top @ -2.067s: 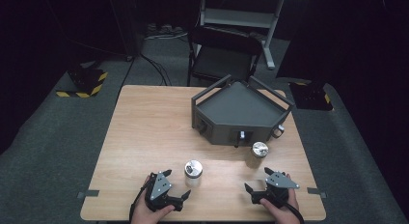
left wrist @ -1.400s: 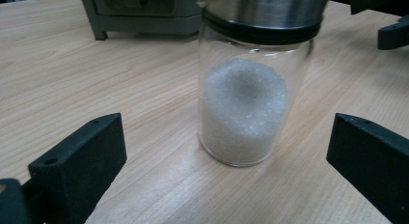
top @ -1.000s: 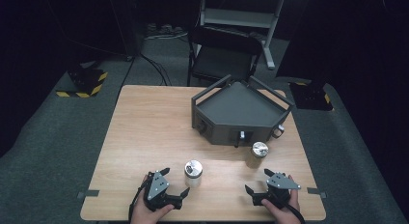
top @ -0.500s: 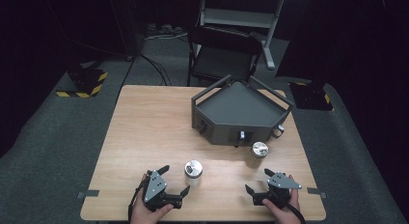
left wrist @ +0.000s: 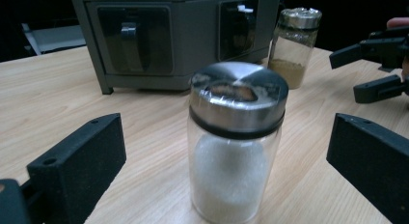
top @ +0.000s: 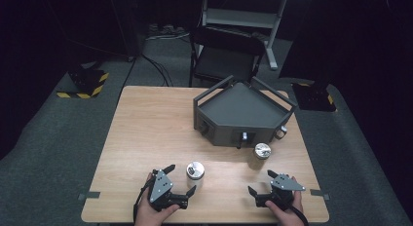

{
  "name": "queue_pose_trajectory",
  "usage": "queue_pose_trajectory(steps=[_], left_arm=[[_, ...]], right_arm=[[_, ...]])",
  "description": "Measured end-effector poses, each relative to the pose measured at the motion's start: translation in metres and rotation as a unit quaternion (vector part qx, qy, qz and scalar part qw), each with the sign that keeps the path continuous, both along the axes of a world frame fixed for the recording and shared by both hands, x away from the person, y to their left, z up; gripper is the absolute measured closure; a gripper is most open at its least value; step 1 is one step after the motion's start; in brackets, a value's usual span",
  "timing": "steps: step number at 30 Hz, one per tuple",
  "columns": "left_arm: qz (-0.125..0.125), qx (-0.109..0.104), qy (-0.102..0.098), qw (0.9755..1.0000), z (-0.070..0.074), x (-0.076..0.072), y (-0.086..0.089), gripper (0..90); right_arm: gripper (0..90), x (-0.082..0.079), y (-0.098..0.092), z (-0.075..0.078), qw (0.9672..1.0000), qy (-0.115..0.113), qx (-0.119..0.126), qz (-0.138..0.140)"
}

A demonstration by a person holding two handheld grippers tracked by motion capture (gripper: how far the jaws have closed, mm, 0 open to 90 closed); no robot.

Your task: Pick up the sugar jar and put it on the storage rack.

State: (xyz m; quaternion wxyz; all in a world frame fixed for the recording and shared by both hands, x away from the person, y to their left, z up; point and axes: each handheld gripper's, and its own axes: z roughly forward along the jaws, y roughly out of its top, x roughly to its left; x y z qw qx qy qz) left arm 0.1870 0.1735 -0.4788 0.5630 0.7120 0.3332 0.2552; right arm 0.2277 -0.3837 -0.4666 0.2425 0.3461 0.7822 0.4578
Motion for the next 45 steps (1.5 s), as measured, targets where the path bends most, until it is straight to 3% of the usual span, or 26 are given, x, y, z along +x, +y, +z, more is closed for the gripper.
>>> queue_pose_trajectory(steps=[6,15,24,35,45], left_arm=[[-0.004,0.008,-0.001,1.0000,0.003,0.007,-0.006,0.5],[-0.002,-0.003,0.001,1.0000,-0.002,0.016,-0.016,1.1],[-0.003,-0.004,-0.001,1.0000,-0.007,0.020,-0.022,9.8],[-0.008,0.001,0.002,1.0000,-0.008,0.026,-0.027,27.1],[0.001,-0.004,0.004,1.0000,-0.011,0.024,-0.029,32.1]], right_arm=[[0.5,0.000,-0.001,0.000,1.0000,0.000,0.002,0.001],[0.5,0.001,-0.002,-0.001,1.0000,0.001,0.005,0.003],[0.4,0.001,-0.004,-0.001,1.0000,0.003,0.009,0.003],[0.4,0.001,-0.005,-0.001,0.9999,0.003,0.013,0.002],[0.4,0.001,-0.007,-0.001,0.9999,0.004,0.015,0.002]])
